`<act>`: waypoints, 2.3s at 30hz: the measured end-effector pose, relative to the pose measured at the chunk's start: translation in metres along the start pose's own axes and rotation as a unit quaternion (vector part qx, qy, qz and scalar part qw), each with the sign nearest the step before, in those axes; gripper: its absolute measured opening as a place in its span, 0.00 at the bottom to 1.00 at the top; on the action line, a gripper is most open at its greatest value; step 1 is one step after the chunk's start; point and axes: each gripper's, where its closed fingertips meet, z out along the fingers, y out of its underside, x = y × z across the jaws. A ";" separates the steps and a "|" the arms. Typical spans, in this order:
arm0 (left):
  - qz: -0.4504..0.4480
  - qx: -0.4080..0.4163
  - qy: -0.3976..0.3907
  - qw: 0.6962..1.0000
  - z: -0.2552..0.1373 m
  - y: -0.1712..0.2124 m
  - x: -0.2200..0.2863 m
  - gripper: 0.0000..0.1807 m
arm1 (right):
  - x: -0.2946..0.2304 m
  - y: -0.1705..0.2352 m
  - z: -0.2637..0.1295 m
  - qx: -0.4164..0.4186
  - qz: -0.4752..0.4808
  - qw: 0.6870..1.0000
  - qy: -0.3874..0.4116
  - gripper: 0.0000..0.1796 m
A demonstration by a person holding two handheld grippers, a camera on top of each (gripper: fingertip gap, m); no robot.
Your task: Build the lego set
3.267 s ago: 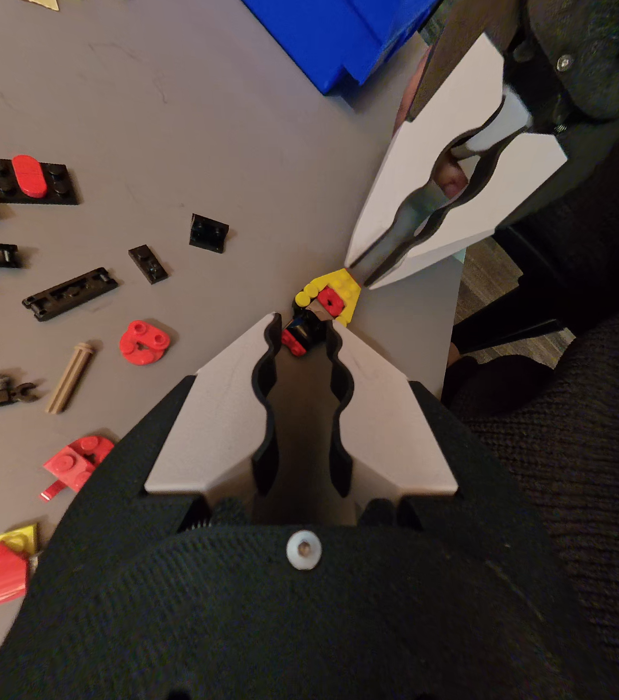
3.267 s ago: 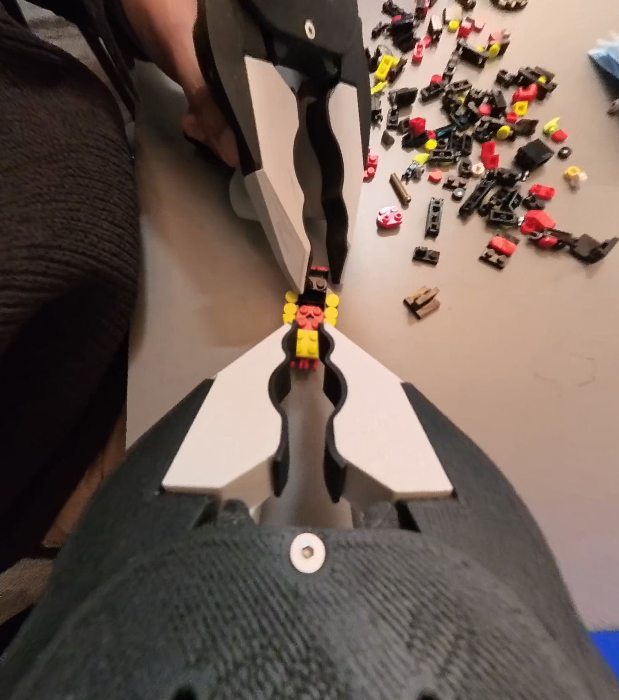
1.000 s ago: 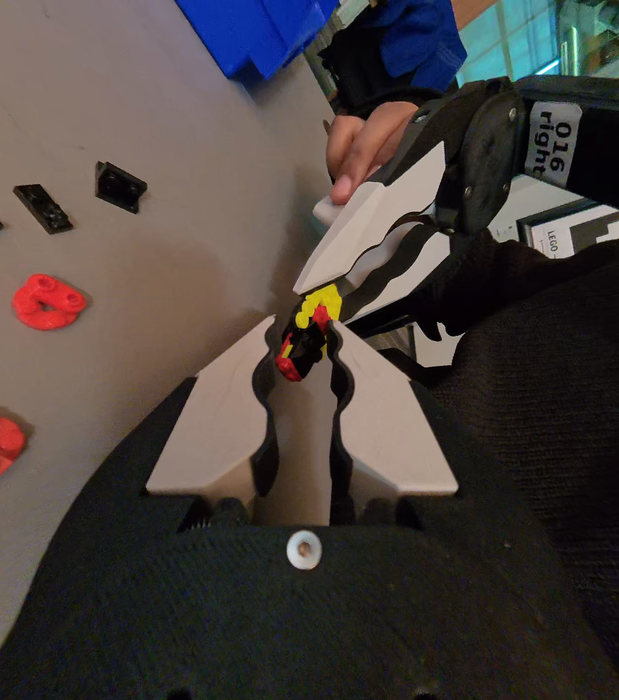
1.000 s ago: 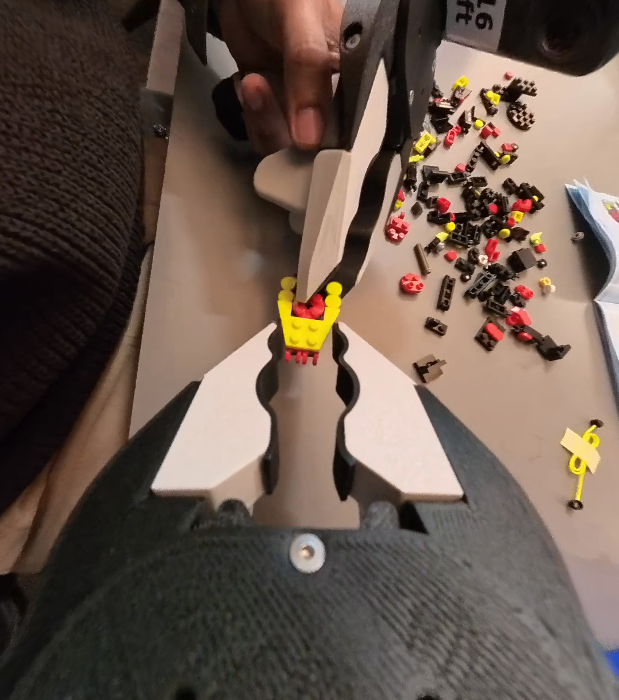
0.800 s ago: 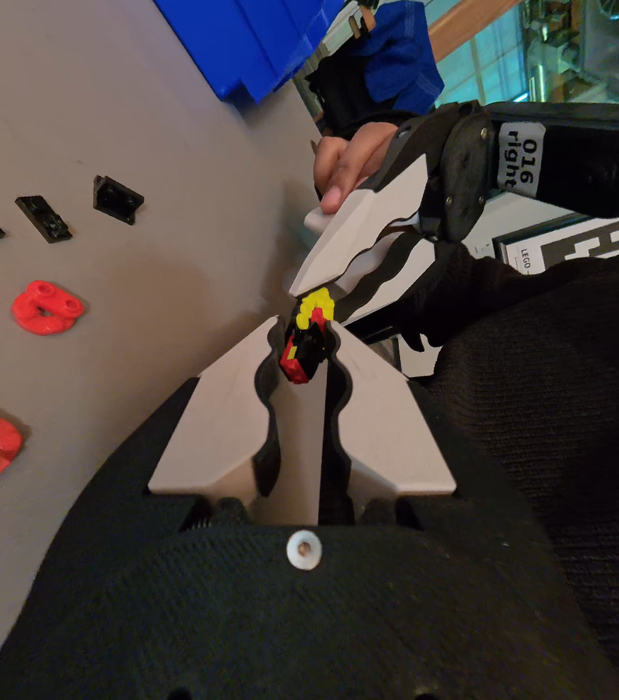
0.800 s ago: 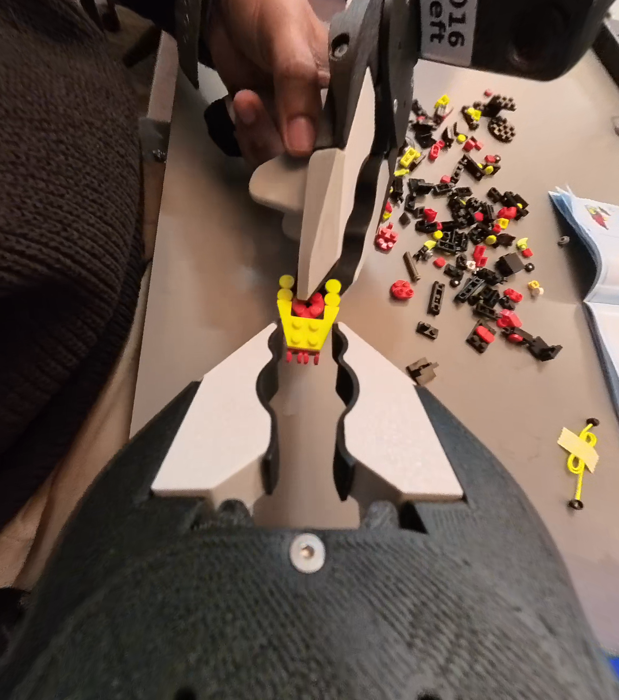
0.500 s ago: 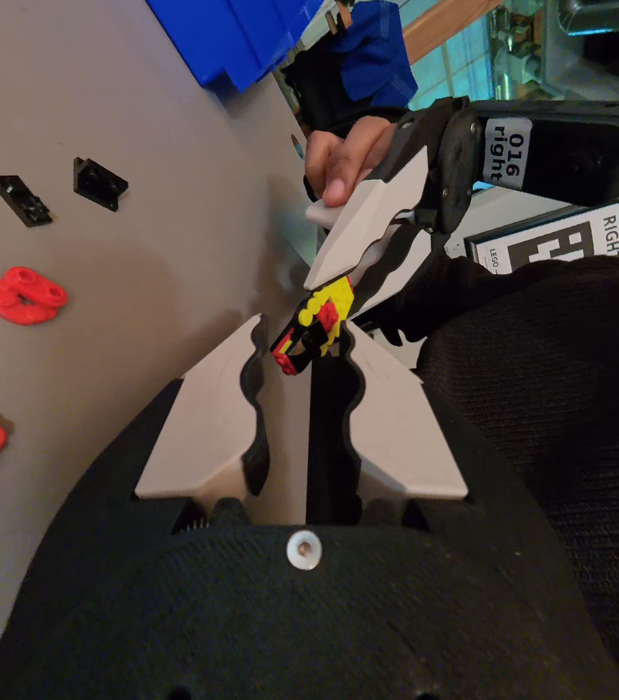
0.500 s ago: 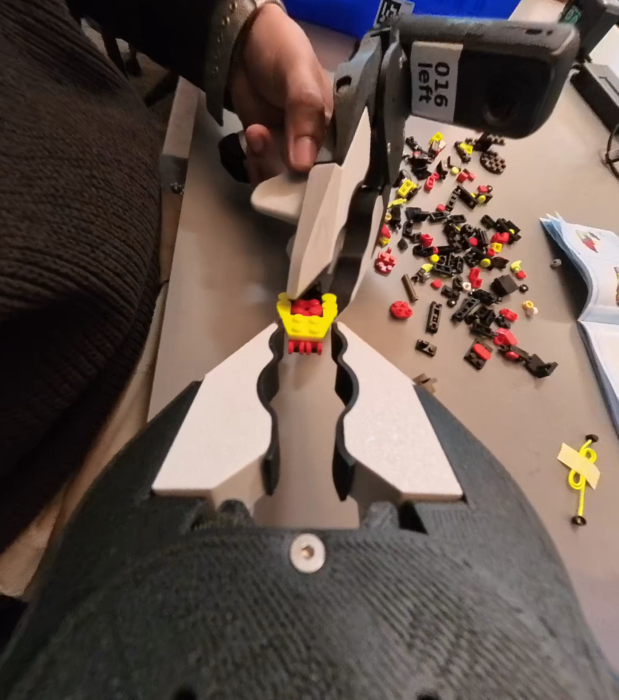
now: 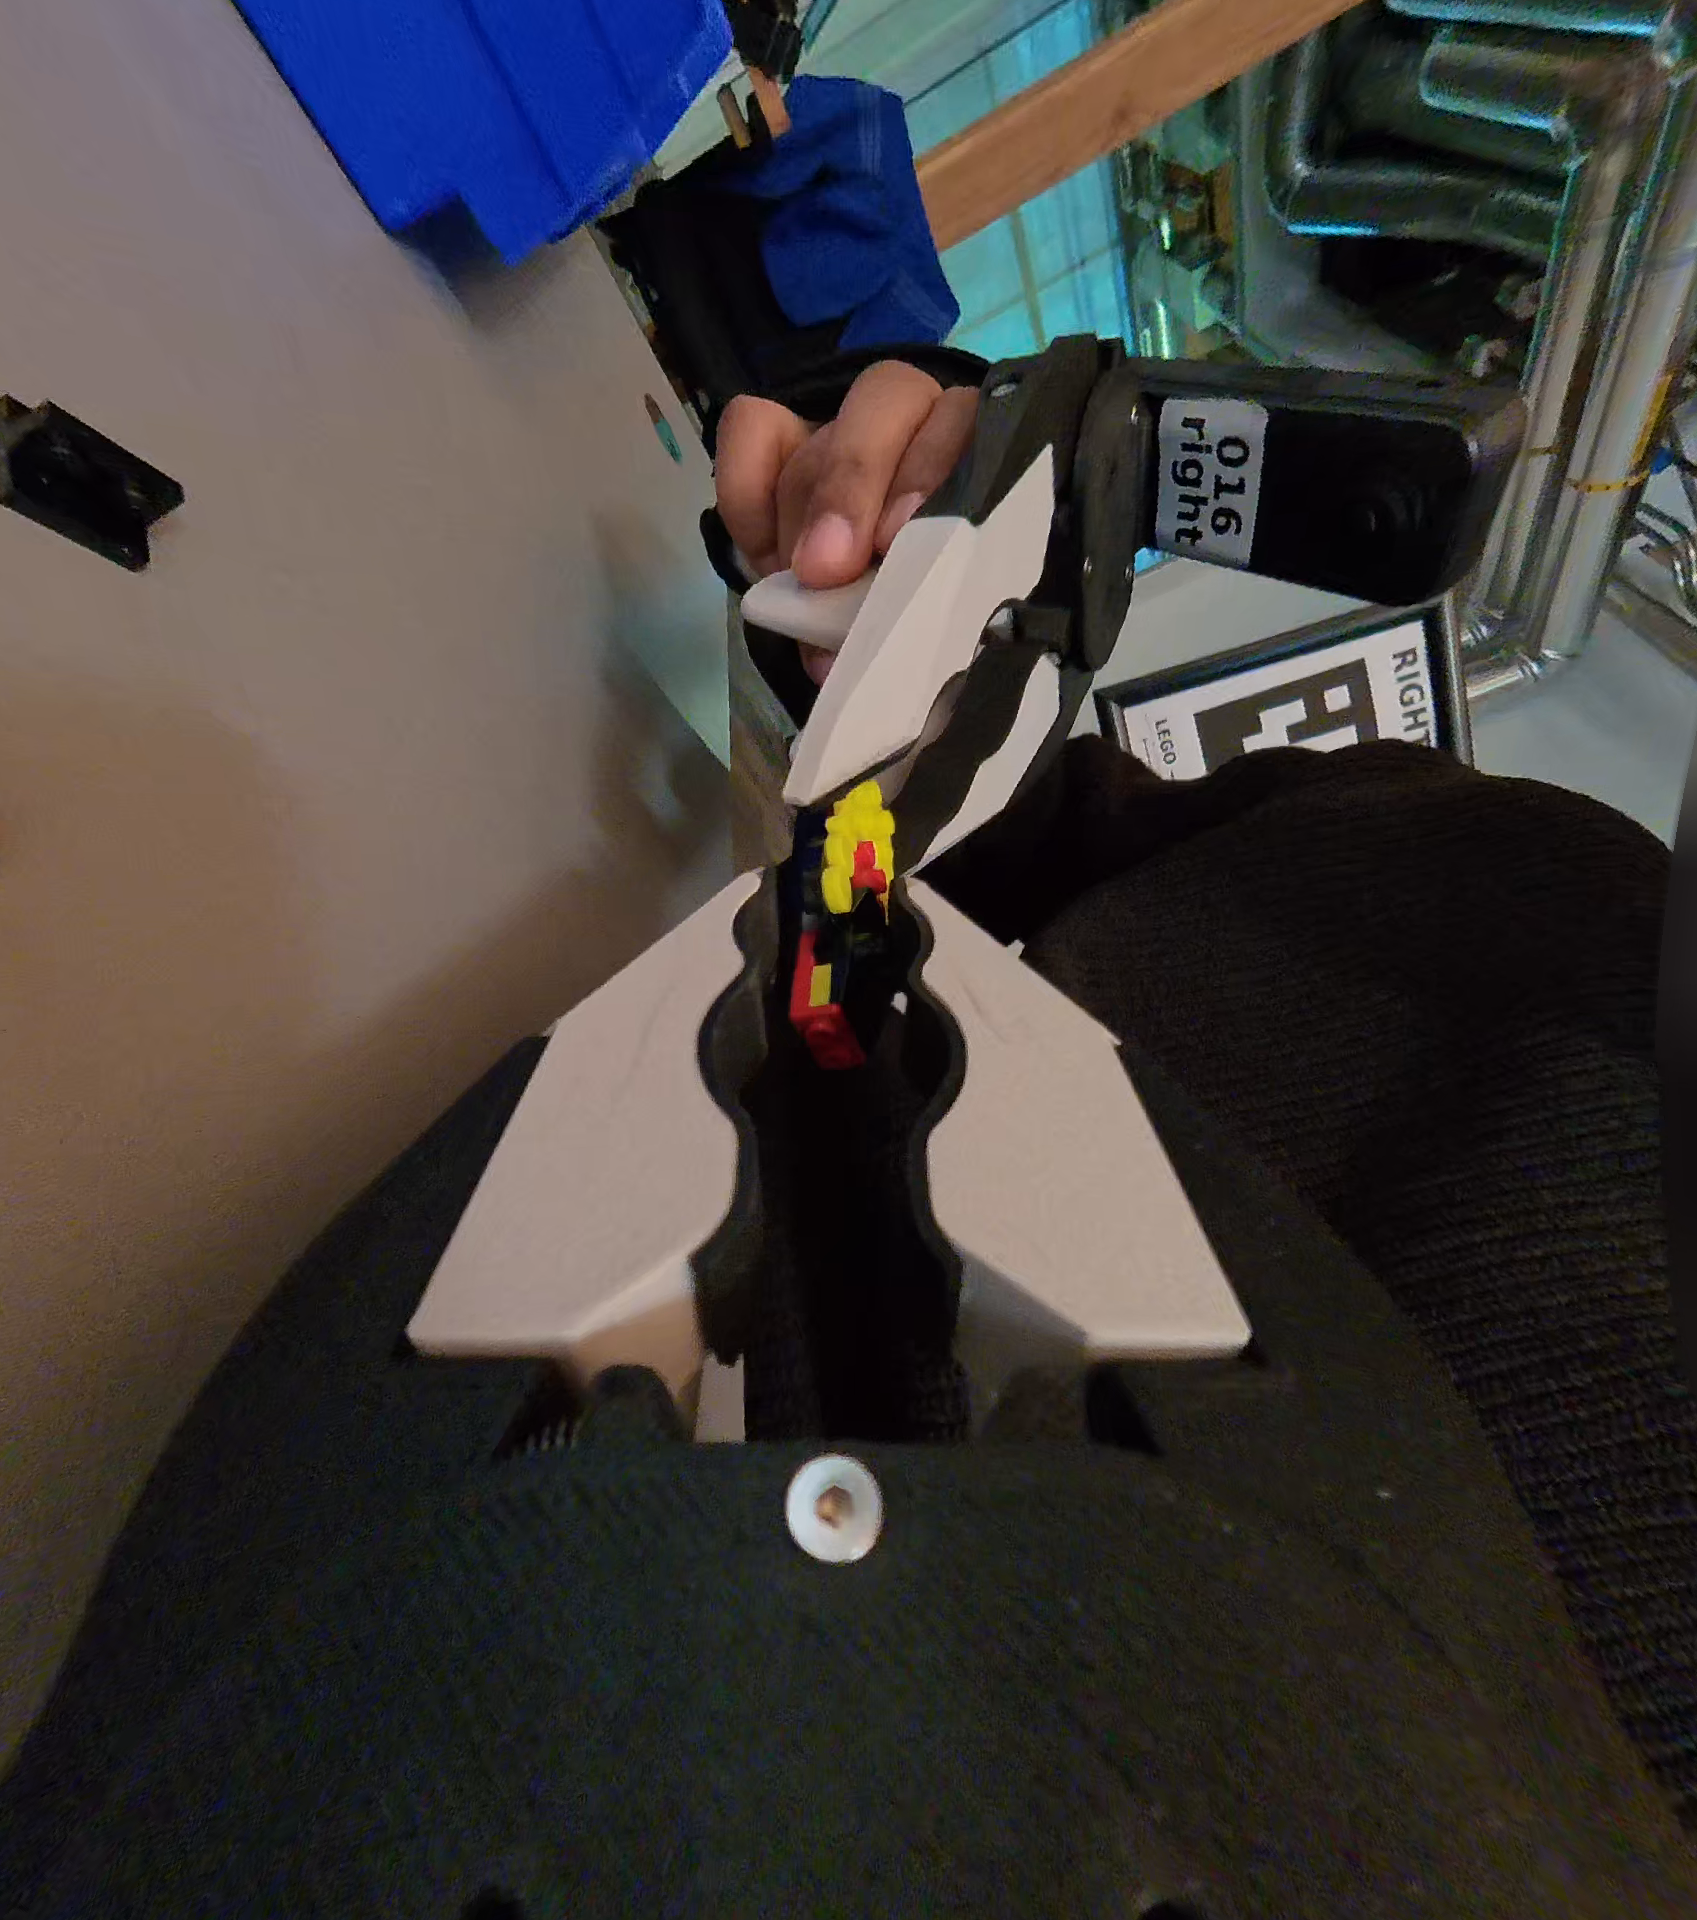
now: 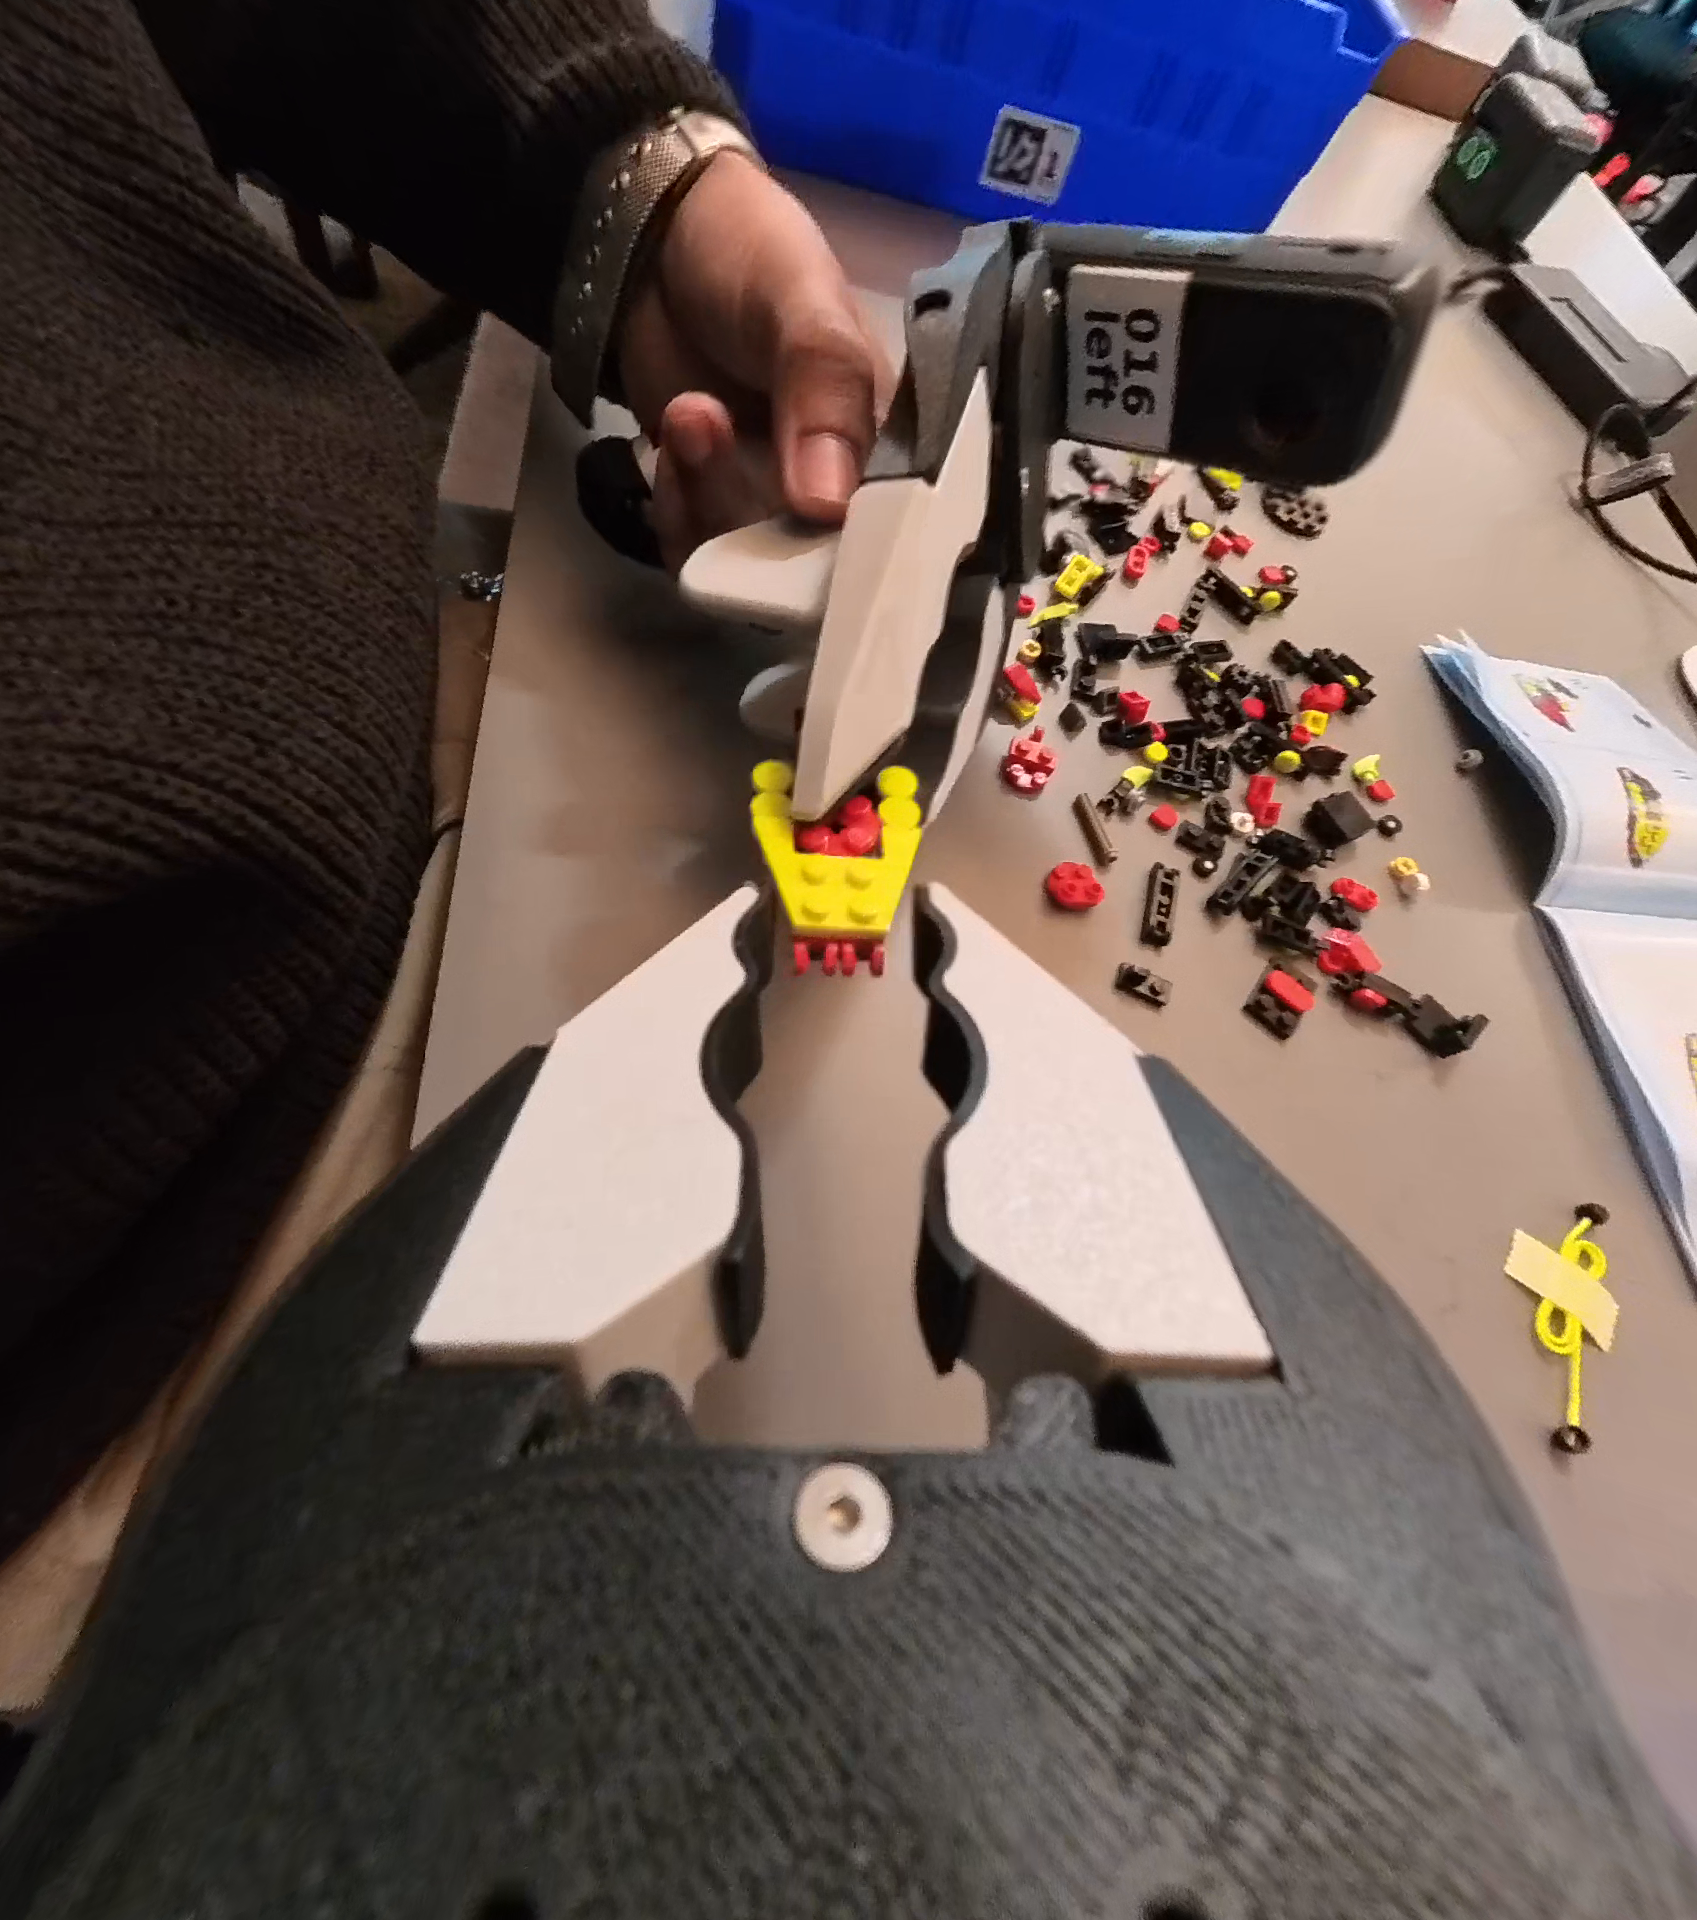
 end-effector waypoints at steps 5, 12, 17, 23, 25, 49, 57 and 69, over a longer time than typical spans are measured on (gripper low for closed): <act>0.041 0.080 -0.014 0.996 -0.010 -0.026 0.005 0.10 | 0.036 -0.024 -0.024 0.076 0.063 0.991 0.089 0.39; 0.253 0.221 -0.100 0.937 -0.043 -0.069 0.039 0.10 | 0.074 -0.043 -0.039 0.183 0.251 0.933 0.181 0.42; 0.307 0.244 -0.102 0.914 -0.043 -0.069 0.057 0.10 | 0.054 -0.071 -0.019 0.304 0.397 0.865 0.036 0.28; 0.335 0.227 -0.078 0.911 -0.037 -0.060 0.070 0.10 | 0.052 -0.084 -0.031 0.356 0.373 0.857 0.005 0.13; 0.341 0.223 -0.071 0.910 -0.037 -0.058 0.073 0.10 | 0.048 -0.086 -0.031 0.361 0.371 0.855 -0.019 0.09; 0.417 0.154 -0.095 0.891 -0.023 -0.040 0.069 0.10 | 0.027 -0.084 -0.034 0.284 0.175 0.943 0.019 0.08; 0.437 0.120 -0.111 0.884 -0.027 -0.036 0.064 0.15 | 0.024 -0.079 -0.032 0.256 0.136 0.957 0.029 0.08; 0.413 0.007 -0.164 0.896 -0.018 -0.014 0.023 0.11 | 0.006 -0.028 0.011 0.080 0.116 0.990 -0.002 0.08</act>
